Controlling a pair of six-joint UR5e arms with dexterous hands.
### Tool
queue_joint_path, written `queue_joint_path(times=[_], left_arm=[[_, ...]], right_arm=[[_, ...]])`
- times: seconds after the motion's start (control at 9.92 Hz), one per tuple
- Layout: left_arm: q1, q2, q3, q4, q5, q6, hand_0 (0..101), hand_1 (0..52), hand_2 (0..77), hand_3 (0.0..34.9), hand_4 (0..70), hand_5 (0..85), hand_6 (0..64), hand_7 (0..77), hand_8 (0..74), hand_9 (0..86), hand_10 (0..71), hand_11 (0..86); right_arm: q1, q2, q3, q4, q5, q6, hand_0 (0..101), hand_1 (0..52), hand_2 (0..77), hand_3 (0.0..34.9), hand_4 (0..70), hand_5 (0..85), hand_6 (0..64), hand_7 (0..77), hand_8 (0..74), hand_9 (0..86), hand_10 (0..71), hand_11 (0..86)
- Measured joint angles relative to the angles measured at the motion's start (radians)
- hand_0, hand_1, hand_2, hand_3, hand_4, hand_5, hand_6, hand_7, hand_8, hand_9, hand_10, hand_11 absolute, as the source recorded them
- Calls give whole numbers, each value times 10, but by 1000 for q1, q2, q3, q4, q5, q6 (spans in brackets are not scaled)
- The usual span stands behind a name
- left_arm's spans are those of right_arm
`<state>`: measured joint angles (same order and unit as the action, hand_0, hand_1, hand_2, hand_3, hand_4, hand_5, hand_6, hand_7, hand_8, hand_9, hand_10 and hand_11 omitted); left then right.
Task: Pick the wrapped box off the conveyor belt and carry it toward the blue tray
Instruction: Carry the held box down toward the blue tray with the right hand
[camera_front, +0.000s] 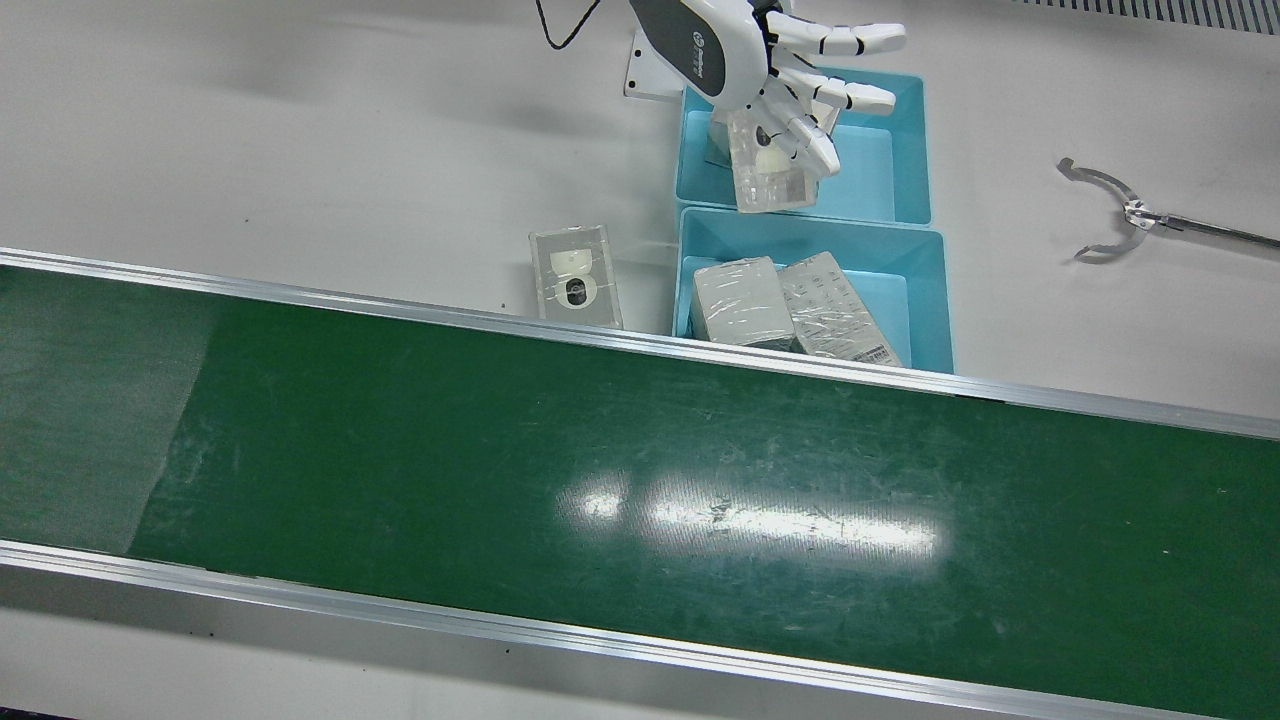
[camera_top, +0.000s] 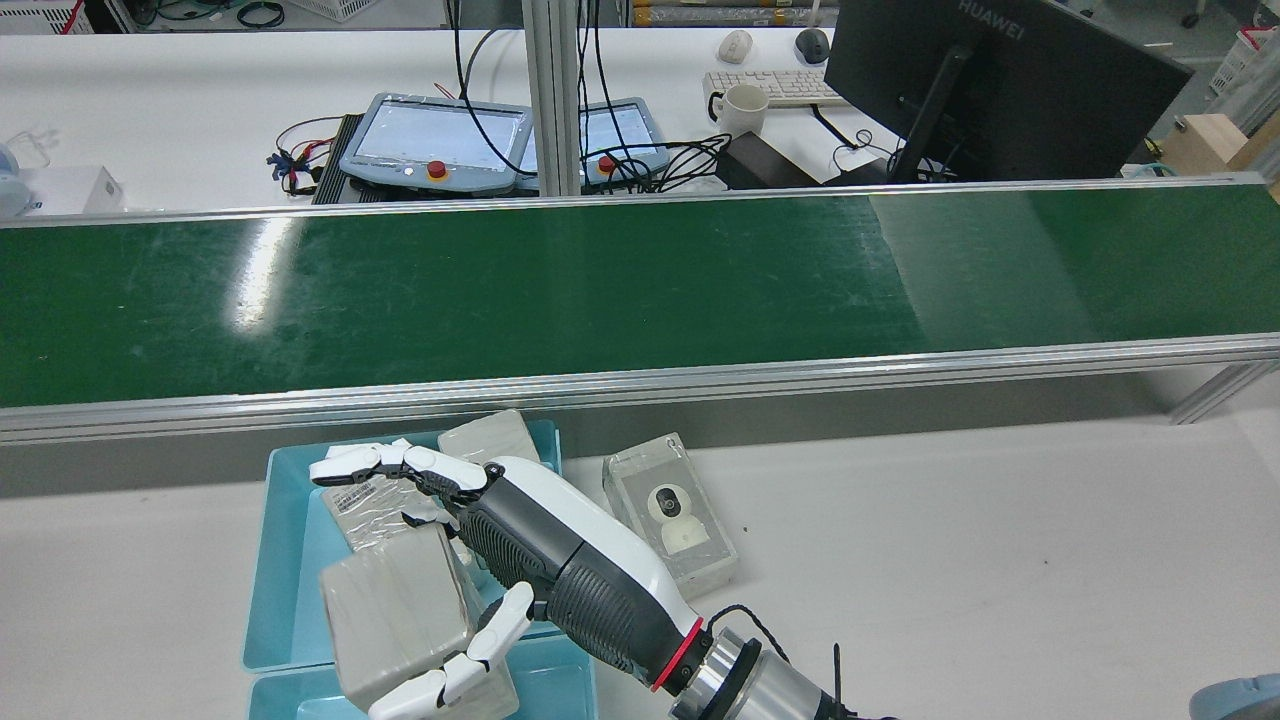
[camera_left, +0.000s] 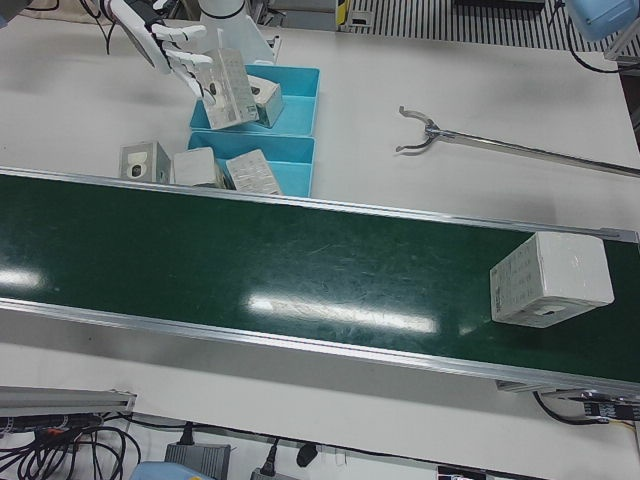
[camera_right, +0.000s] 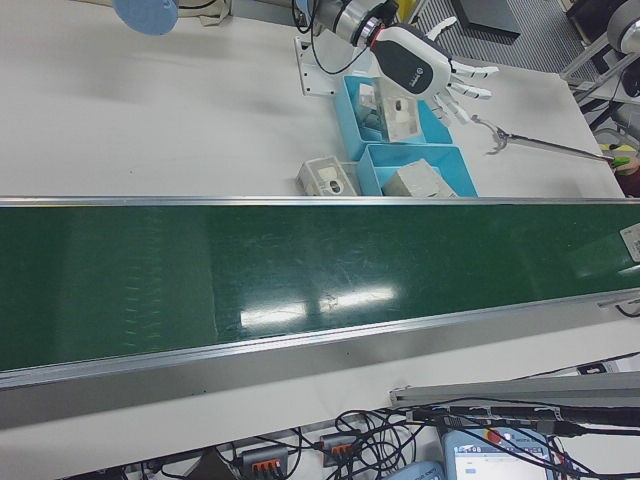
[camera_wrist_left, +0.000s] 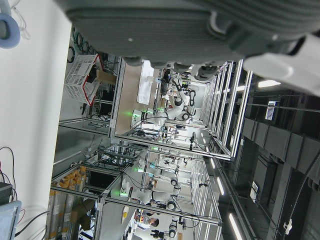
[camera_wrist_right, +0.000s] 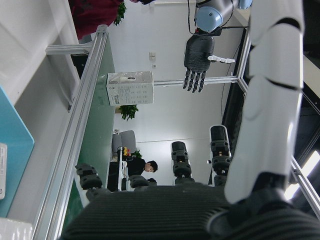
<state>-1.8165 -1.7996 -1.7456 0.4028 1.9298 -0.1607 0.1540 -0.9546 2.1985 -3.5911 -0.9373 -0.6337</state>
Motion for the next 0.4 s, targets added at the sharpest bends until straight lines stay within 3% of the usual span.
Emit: queue_joint_path(times=[0.2,0.4], left_arm=[[0,0,0,0,0,0,0,0,5,0,5,5,0,5,5,5,0,0],[0,0,0,0,0,0,0,0,5,0,5,5,0,5,5,0,5,0]], right_arm=[[5,-2,1,0,-1,6,463,109,136,300,136,191,0,153,0,22,60,87],[66,-24,1,-6,-14,22,459,104,142,302,153,196,0,153,0,22,60,93]])
